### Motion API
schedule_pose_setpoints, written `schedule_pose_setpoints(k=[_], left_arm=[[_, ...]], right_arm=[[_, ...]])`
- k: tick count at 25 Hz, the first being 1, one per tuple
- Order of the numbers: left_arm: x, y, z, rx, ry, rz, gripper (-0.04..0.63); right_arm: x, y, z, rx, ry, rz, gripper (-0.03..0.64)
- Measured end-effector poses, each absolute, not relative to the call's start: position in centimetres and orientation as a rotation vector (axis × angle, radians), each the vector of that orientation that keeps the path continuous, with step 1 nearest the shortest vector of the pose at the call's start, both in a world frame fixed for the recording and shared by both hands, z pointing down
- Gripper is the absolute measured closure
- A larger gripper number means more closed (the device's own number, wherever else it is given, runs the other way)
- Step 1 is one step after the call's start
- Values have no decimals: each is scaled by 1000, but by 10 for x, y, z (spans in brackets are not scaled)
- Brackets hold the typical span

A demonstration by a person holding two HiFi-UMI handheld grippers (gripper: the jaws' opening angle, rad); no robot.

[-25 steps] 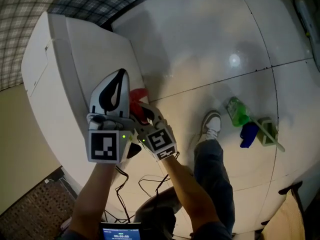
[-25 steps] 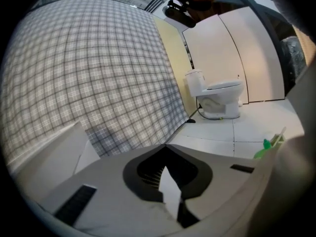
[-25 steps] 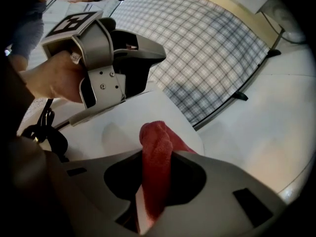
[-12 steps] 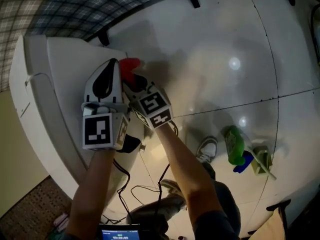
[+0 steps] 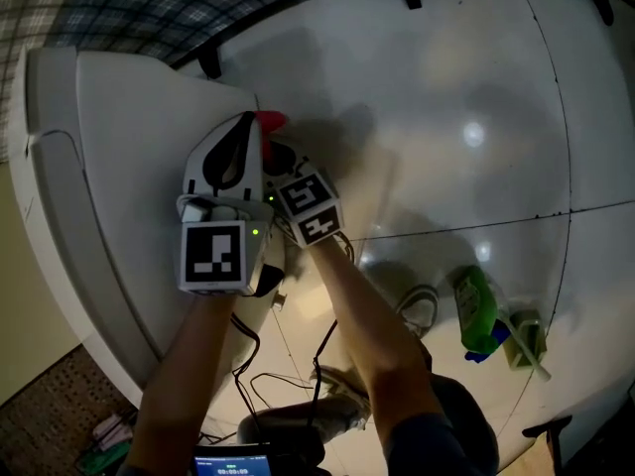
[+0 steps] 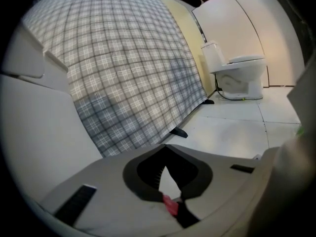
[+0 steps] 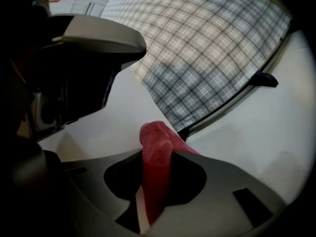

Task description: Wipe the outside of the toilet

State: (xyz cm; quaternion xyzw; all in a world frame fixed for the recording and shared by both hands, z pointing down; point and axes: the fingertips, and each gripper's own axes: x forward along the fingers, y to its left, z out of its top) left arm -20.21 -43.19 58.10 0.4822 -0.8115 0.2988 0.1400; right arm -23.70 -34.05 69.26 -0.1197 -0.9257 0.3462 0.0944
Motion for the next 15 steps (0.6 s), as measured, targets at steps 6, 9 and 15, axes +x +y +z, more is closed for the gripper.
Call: schedule_pose_setpoints(k=[6, 9, 15], left_arm=[[-148, -412, 579, 1448, -2283, 817, 583], [-99, -390, 583, 1496, -2207, 808, 583], [-35, -354, 578, 1593, -2117, 822, 583]], right_arm=[[-153, -285, 687, -309, -2698, 1082, 532], [-98, -251, 688, -231, -2652, 1139, 532], [-16, -185, 688, -187, -2565, 1156, 532]])
